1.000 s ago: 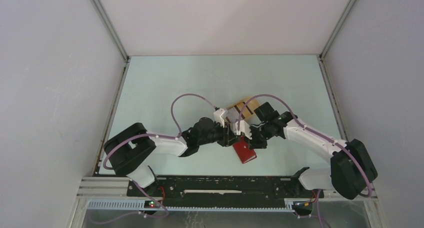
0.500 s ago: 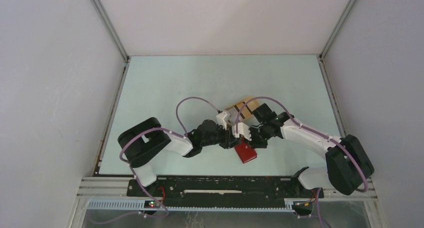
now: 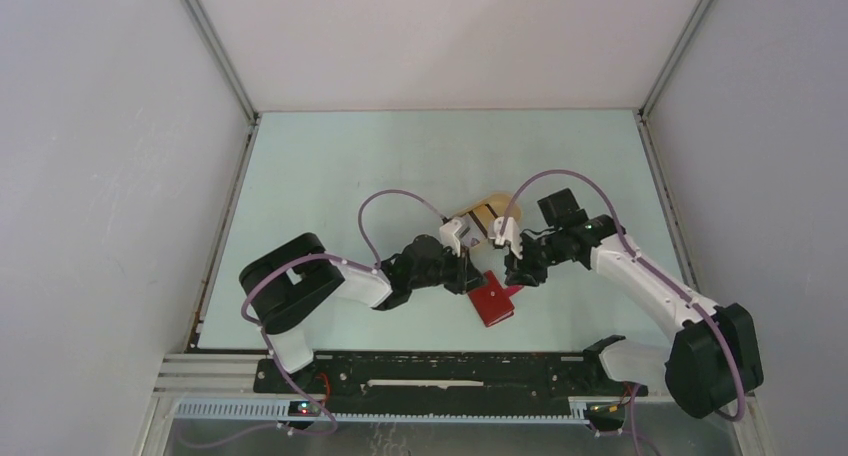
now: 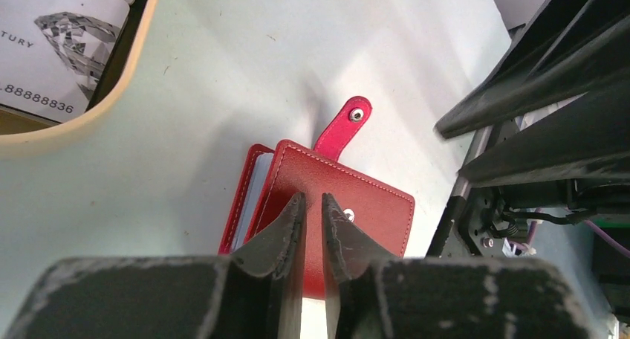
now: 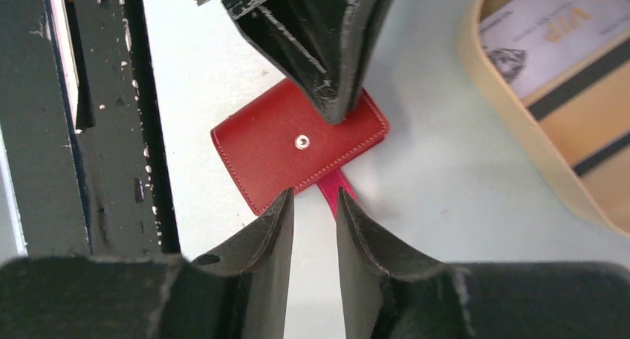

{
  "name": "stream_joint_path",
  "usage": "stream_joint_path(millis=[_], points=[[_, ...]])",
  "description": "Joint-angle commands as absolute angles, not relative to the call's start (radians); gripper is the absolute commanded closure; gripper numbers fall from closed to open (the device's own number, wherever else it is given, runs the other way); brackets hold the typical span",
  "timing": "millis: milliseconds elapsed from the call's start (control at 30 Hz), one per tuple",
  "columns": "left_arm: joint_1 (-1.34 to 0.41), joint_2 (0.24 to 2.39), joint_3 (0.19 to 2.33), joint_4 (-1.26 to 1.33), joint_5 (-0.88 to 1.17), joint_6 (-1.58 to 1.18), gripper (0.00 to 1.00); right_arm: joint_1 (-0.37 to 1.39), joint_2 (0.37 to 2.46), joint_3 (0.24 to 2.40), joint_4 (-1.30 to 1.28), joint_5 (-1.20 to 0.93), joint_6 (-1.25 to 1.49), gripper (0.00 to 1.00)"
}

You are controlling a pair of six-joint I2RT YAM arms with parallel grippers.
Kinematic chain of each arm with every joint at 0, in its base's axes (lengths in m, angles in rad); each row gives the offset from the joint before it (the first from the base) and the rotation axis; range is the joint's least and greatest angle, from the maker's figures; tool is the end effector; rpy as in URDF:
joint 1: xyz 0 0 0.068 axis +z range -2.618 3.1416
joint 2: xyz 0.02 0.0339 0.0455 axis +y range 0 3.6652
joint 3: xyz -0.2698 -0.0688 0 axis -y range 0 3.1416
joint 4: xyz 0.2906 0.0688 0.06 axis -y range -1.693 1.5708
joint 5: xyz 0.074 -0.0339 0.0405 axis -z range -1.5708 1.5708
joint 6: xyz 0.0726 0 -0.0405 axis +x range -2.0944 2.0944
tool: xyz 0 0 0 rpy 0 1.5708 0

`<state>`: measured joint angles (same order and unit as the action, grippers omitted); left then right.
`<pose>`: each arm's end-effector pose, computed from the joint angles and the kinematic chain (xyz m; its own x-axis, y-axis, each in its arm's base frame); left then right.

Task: Put the credit cards into the card holder
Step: Close the card holder at the center of the board.

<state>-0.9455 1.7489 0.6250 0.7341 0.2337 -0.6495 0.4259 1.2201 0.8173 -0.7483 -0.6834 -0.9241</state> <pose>0.2095 -0.3190 0.0879 -0.7300 0.0060 -0.6834 0.5935 0.5015 -0.6295 0.2281 0.1538 0.1892 -0.0584 -0.7061 -0.7057 -0.9979 0.0603 0.0222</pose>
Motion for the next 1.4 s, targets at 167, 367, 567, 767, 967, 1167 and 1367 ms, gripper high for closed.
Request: stream_joint_path(millis=[167,367,567,767,967,1167,1367], points=[[-0.959,1.766,0.68,0.67,0.183,-0.616,0.84,0.315,1.252,0.893,-0.81,-0.667,-0.754,0.56],[-0.966,1.769,0.69,0.648,0.169,-0.609,0.85,0.298,1.385,0.939,-0.849,-0.567,-0.693,0.55],[-0.971,1.769,0.695,0.637,0.159,-0.603,0.85,0.232,1.471,0.967,-0.89,-0.597,-0.675,0.54],[-0.976,1.766,0.696,0.629,0.154,-0.597,0.85,0.203,1.556,0.992,-0.937,-0.664,-0.683,0.54],[-0.977,1.765,0.697,0.629,0.152,-0.595,0.85,0.19,1.628,1.016,-0.937,-0.676,-0.653,0.56],[-0.977,1.764,0.696,0.629,0.152,-0.592,0.85,0.178,1.683,1.035,-0.952,-0.706,-0.65,0.61],[-0.979,1.762,0.695,0.629,0.151,-0.591,0.85,0.172,1.715,1.042,-0.943,-0.696,-0.632,0.64]])
